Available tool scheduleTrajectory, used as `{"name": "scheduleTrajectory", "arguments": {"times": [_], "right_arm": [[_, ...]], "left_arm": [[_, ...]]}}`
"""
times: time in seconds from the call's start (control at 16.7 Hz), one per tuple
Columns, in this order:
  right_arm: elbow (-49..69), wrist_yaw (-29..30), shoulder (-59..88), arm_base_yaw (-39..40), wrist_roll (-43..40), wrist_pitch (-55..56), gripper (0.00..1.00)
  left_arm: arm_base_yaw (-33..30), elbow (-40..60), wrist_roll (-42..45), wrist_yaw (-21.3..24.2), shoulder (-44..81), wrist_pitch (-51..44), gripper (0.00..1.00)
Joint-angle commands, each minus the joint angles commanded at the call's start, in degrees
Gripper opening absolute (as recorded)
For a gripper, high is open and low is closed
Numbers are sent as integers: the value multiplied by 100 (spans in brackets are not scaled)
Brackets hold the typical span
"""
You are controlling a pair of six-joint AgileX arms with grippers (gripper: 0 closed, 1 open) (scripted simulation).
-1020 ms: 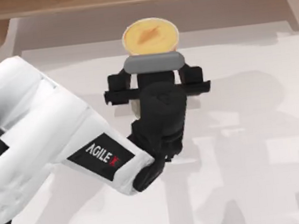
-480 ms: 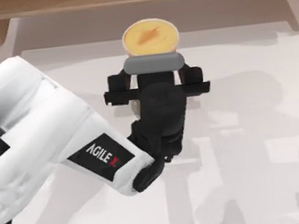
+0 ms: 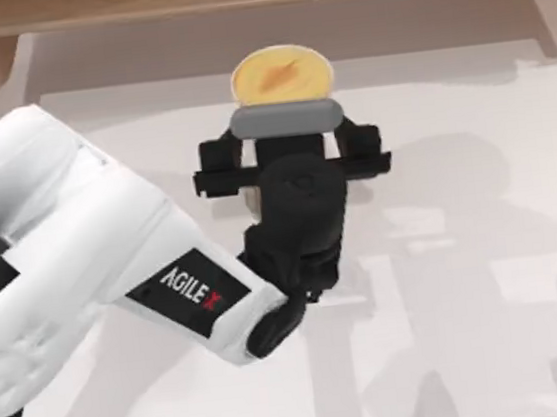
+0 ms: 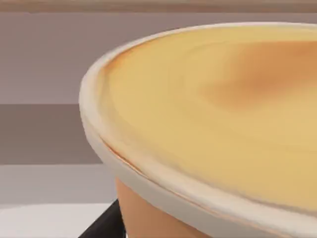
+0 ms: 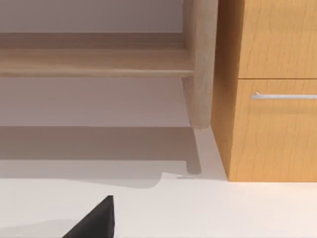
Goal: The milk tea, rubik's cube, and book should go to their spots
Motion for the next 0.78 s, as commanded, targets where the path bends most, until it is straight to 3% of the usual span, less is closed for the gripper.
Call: {"name": "scheduleTrajectory", "arguments": {"times": [0.48,0.78], "right_arm": [[0,0,0,0,0,0,100],[0,0,0,0,0,0,100]], "left_arm": [[-6,3,0,0,-2,-1,100],[-243,-426,-39,-239,-189,167,100]]}}
